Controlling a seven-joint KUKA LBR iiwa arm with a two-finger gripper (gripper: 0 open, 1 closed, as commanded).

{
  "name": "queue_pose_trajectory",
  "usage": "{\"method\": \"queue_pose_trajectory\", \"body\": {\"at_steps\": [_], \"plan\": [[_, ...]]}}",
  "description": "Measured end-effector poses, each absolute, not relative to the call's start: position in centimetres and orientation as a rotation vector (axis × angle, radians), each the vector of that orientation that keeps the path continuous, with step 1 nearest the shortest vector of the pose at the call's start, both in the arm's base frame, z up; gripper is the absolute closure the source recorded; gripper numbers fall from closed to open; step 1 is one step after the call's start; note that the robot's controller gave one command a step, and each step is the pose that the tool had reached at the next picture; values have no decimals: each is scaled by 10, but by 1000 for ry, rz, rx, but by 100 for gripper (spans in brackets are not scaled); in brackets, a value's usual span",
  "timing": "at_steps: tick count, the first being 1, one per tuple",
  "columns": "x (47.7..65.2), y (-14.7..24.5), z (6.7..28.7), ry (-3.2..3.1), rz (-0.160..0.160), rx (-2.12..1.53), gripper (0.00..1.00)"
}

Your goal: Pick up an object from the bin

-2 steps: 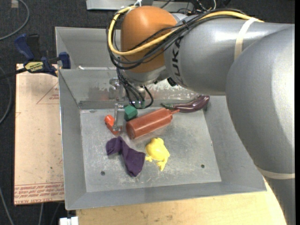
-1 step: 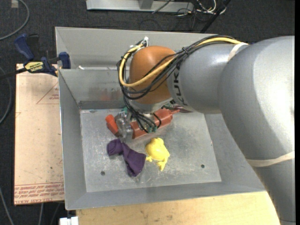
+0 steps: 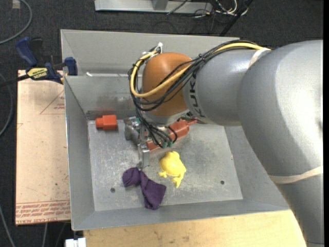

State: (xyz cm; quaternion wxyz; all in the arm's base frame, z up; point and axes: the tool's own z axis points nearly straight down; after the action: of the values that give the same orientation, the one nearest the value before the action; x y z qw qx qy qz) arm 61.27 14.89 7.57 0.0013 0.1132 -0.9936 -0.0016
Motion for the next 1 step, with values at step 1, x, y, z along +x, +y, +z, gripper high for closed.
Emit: {"method": "queue_pose_trajectory", "body": {"at_steps": [1], "plan": [[613,149,76,-3119,-5,355,0]]}}
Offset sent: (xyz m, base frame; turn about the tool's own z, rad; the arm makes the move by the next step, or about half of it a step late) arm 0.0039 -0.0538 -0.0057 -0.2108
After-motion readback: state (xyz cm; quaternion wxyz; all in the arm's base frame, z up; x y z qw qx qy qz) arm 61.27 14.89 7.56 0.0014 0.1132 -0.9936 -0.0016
